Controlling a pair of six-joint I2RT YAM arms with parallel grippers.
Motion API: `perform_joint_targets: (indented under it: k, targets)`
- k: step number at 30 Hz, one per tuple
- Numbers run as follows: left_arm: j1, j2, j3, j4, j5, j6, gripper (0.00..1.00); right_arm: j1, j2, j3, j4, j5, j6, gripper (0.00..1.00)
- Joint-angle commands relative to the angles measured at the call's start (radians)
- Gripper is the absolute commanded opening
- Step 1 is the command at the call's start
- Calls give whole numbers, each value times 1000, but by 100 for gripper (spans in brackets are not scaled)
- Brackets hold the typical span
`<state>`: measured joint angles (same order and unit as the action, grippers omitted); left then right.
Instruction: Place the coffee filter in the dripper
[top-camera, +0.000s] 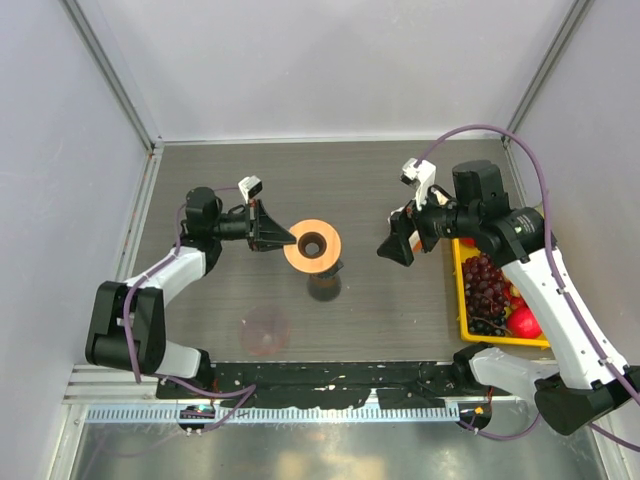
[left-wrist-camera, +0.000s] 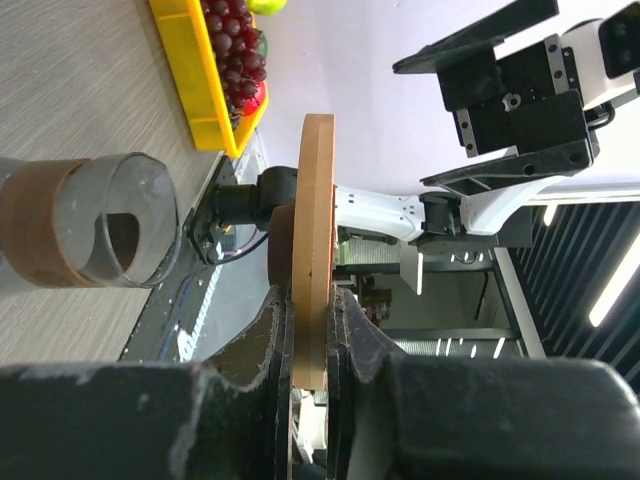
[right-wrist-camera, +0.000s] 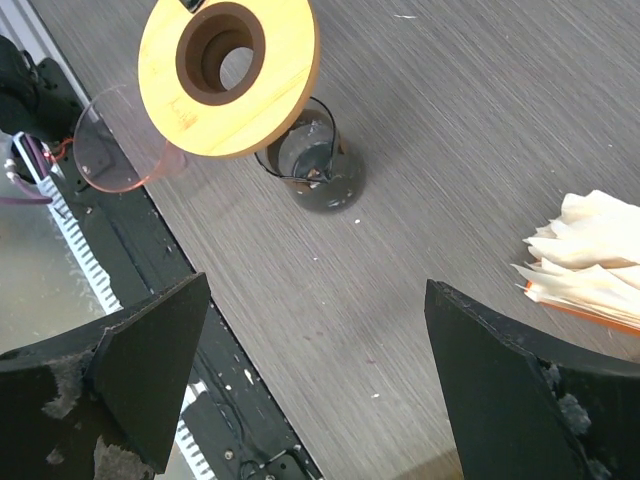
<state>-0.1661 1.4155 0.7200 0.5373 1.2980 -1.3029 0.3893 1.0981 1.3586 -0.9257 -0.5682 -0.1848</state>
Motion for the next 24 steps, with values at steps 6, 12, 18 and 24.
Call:
perform_joint_targets:
  k: [6,12,18,24]
  targets:
    - [-53,46,28,-152,1,148,0,-3,-66,-10,-24,25,-61,95]
    - [-78,126,93,-171,-2,157,0,-3,-69,-18,-24,28,-67,96]
    - [-79,157,167,-413,-19,341,0,-3,-75,-27,-27,22,-68,95]
    - [-79,165,173,-534,-43,462,3,-3,-84,-47,-18,25,-73,96]
